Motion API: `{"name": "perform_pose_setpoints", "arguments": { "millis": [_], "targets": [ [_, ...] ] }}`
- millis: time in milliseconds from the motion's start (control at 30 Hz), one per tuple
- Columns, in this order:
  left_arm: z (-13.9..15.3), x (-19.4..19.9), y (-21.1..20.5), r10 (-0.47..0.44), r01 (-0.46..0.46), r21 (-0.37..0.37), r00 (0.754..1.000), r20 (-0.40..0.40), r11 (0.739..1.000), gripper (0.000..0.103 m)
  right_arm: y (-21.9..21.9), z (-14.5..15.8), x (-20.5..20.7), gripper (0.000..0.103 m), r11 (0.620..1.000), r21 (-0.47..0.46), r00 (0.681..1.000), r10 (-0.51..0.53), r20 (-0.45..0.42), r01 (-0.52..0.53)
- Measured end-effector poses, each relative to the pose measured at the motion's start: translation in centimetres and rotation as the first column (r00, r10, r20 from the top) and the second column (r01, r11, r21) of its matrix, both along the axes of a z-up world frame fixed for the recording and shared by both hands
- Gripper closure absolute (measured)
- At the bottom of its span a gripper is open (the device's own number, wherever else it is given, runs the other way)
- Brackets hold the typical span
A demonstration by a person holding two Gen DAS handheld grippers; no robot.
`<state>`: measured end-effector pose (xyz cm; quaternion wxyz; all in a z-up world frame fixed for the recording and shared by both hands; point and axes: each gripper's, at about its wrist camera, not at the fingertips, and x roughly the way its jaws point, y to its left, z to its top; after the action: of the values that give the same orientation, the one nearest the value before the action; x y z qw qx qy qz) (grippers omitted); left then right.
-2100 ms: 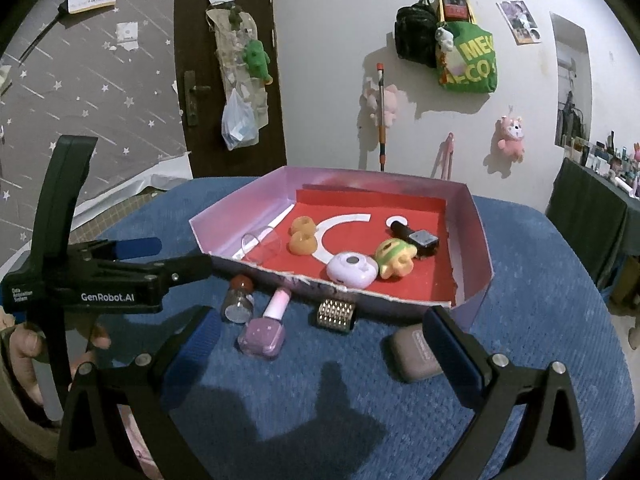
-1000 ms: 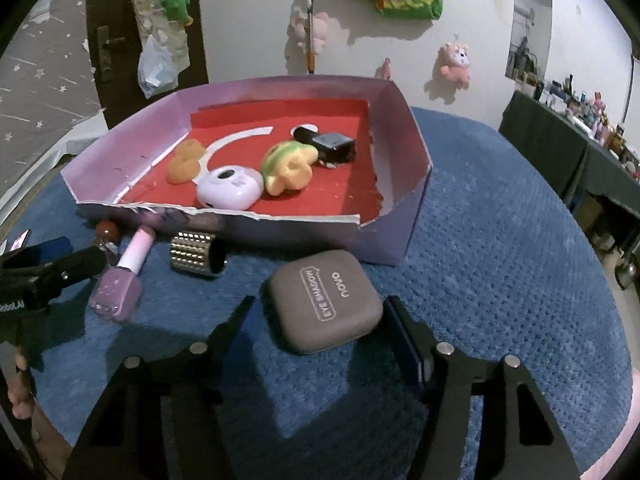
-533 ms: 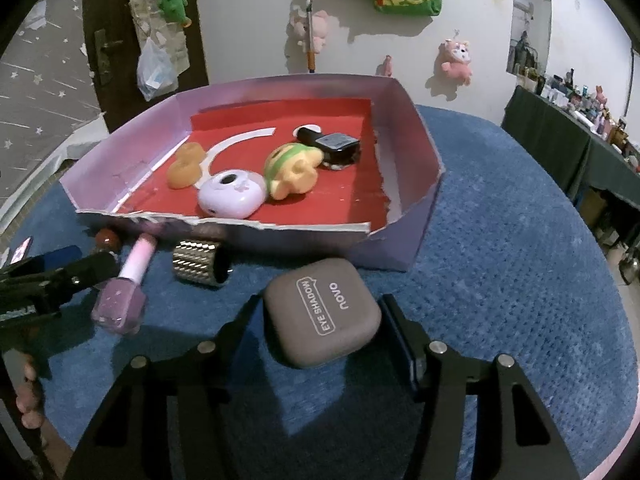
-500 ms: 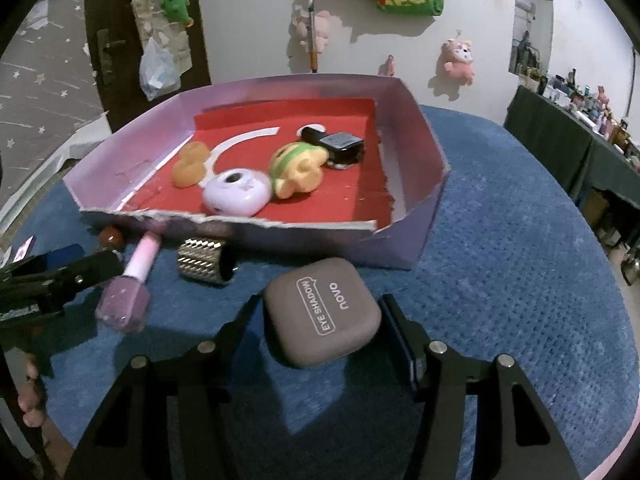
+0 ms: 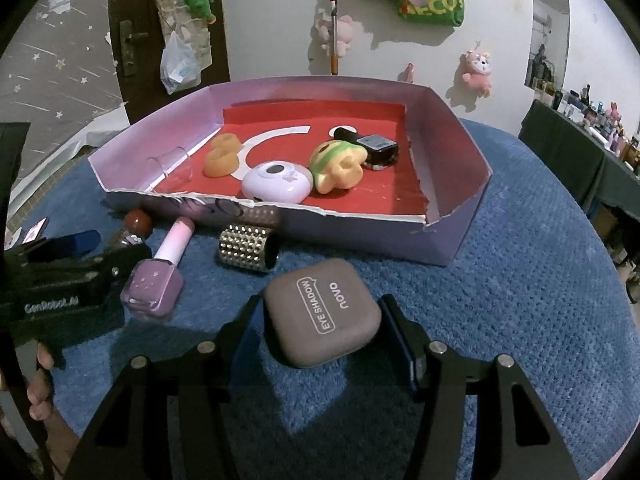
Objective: Organize rigid objects
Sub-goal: 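Withdraw both tools and move the right tool toward the brown case, then grasp the brown eye shadow case with the right tool while the left tool grasps the glitter nail polish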
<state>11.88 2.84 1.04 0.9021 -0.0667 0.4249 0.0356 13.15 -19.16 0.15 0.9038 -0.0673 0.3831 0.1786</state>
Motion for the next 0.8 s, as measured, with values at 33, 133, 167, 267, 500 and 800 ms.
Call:
{"name": "perform_pose_setpoints", "arguments": {
  "millis": [33, 133, 167, 267, 500, 800],
  "targets": [
    [0.0, -0.1, -0.1, -0.002, 0.002, -0.001, 1.000, 0.005, 1.000, 0.018, 0.0, 0.0, 0.0, 0.043, 1.000, 0.001, 1.000, -0.002, 0.002, 0.002],
    [0.1, -0.7, -0.5, -0.026, 0.026, 0.005, 1.000, 0.017, 1.000, 0.037, 0.0, -0.1, -0.1, 0.043, 1.000, 0.001, 1.000, -0.005, 0.007, 0.005],
    [0.1, -0.9, -0.8, -0.042, 0.042, 0.002, 0.999, 0.020, 0.999, 0.043, 0.0, -0.2, -0.2, 0.043, 1.000, -0.001, 1.000, -0.006, 0.008, 0.006],
    [0.3, -1.3, -1.0, -0.071, 0.071, -0.018, 0.997, 0.028, 0.997, 0.065, 0.2, -0.2, -0.5, 0.043, 1.000, -0.012, 1.000, -0.004, 0.014, 0.005],
    [0.5, -2.0, 0.0, -0.095, 0.098, -0.088, 0.995, 0.035, 0.991, 0.072, 0.4, 0.1, -1.7, 0.044, 0.999, 0.029, 1.000, 0.024, -0.001, -0.024],
    [1.2, -3.6, 0.3, -0.103, 0.109, -0.114, 0.993, 0.057, 0.988, 0.073, 0.3, 1.2, -3.0, 0.044, 0.991, 0.121, 0.997, 0.064, -0.032, -0.059]
  ]
}}
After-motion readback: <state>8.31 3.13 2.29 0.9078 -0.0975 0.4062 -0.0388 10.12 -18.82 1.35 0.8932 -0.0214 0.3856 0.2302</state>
